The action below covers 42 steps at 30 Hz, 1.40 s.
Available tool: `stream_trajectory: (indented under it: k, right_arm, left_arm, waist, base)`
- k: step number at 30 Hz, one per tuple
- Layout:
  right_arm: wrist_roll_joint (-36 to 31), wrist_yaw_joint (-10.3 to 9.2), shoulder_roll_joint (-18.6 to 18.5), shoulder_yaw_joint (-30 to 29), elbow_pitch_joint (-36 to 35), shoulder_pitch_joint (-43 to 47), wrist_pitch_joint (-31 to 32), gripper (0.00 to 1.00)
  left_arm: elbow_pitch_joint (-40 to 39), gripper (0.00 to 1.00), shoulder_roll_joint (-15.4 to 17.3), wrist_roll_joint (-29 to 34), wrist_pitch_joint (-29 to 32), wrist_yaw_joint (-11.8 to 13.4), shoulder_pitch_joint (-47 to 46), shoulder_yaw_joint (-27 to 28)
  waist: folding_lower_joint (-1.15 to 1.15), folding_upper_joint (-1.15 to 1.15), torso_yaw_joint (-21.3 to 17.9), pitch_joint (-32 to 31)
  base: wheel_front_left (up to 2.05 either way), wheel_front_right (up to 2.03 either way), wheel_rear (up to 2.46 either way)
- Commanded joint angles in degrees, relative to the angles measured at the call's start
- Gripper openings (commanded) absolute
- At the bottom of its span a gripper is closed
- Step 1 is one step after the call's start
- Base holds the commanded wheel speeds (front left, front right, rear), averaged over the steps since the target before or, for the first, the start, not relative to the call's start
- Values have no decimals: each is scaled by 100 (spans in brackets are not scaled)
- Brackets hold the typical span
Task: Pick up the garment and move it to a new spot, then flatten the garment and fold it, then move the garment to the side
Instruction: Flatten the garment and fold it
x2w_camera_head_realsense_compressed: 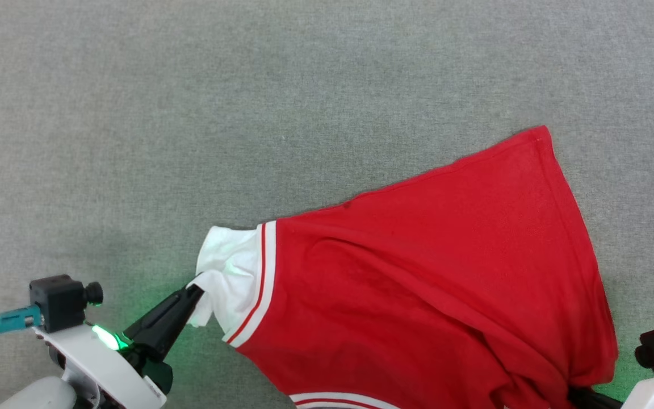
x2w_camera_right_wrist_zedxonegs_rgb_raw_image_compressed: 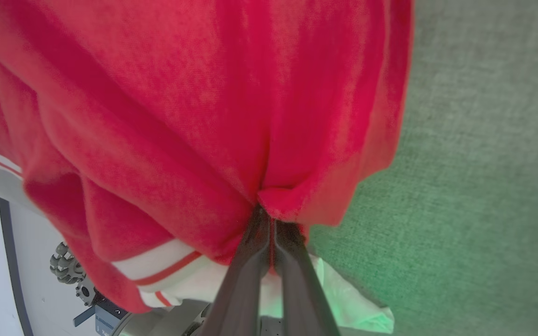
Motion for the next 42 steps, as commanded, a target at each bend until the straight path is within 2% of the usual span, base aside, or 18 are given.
stream_trajectory:
  k: [1,4,6,7,8,12,16,19,22,28,33,38,42]
  right_arm:
    - [-42,0,96,220,237,199,-32,0]
    - [-100,1,111,382,358,186,-298,0]
    - [-149,0,76,330,358,70,-521,39]
    - [-157,-2,27,309,324,34,-606,83]
    - [-161,-3,-15,258,249,-5,-698,100]
    - [-173,-3,-142,-140,-212,-14,-791,100]
    - [-246,-2,-291,-634,-893,-145,-556,100]
    - [-236,-2,-396,-996,-1291,-506,-323,100]
    - [-407,-3,-622,-1180,-1319,-1130,-190,100]
    - [-679,0,-1031,-494,-561,-2587,-137,100]
    - [-761,-1,-1068,258,509,-3555,-160,100]
    - [-807,-1,-1186,699,1386,-4038,-167,100]
    - [-734,-1,-1251,839,1663,-4119,-116,100]
  left_arm:
    - [-12,0,-7,25,7,14,42,-3]
    - [-20,0,13,28,7,14,45,-3]
    - [-24,0,34,32,7,14,57,7]
    - [-31,0,39,33,7,14,65,12]
    - [-38,0,45,41,7,14,73,13]
    - [-79,0,7,87,6,14,67,-8]
    - [-157,0,-52,133,6,14,57,-14]
    - [-200,0,-88,171,6,14,35,-61]
    - [-232,0,-128,189,6,14,-72,-133]
    - [-276,0,-185,197,7,14,-287,-244]
    - [-301,0,-238,195,7,14,-437,-339]
    - [-309,0,-304,191,7,14,-573,-426]
    - [-295,0,-330,196,7,14,-634,-451]
  waist:
    - [0,0,-9,8]
    - [0,0,-31,15]
    - [0,0,-43,11]
    - [0,0,-47,6]
    - [0,0,-51,3]
    - [0,0,-10,-32]
    - [0,0,49,-21]
    - [0,0,106,7]
    - [0,0,196,58]
    - [0,0,376,241]
    - [0,0,523,377]
    - [0,0,653,496]
    - [0,0,709,545]
  base:
    - [0,0,0]
    - [0,0,0]
    - [0,0,0]
    - [0,0,0]
    - [0,0,0]
    - [0,0,0]
    - [0,0,0]
    - [0,0,0]
    - [0,0,0]
    - [0,0,0]
    - [0,0,0]
    - [0,0,0]
    - [0,0,0]
